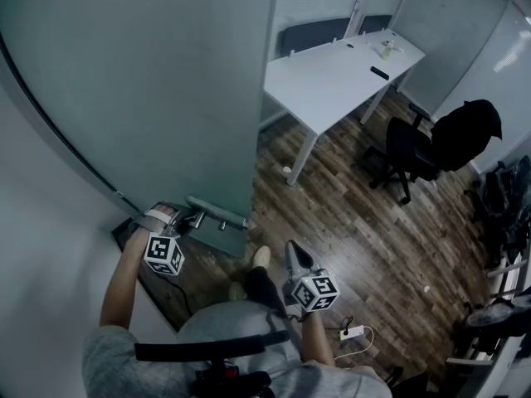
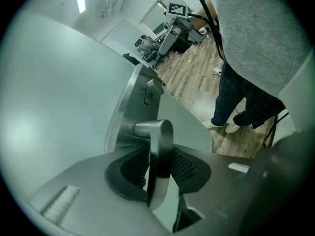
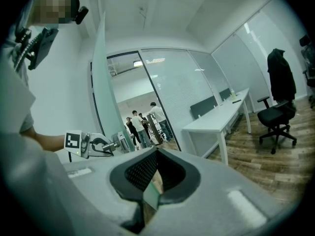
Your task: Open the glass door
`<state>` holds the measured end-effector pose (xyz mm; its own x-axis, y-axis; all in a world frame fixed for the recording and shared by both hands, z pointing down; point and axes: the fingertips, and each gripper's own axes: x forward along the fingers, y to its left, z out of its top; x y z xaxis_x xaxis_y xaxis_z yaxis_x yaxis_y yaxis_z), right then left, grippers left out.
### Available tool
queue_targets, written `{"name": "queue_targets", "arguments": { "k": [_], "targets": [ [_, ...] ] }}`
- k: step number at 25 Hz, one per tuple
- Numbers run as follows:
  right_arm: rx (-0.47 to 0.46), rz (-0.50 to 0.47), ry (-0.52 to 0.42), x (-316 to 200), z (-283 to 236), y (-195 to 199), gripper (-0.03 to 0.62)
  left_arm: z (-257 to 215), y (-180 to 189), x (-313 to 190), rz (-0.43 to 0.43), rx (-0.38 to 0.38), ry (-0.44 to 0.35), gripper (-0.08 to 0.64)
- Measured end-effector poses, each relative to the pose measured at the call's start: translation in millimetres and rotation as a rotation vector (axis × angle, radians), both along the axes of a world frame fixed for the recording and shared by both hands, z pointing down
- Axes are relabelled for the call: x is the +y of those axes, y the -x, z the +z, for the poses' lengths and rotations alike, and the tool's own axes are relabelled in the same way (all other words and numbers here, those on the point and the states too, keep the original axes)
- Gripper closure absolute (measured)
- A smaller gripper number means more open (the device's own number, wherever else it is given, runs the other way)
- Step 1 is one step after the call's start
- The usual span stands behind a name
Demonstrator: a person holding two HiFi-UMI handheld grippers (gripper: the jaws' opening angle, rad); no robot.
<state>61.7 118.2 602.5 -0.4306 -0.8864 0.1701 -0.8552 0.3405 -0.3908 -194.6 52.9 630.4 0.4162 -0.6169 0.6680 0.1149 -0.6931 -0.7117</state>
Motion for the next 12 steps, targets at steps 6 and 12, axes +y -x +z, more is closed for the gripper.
{"name": "queue_targets", "arguments": {
  "k": [6,12],
  "targets": [
    [-0.001,0.002,0.003,-1.0,2.9,2.3,0.591,-3.0,5.3,4.3,-0.028,0.024,0.023,0.397],
    [0.003,-0.010,0.009,-3.4,5.7,7.5,0.591,-14.8,9.1,14.7,-0.081,0.124,0.065,0.360]
  ]
}}
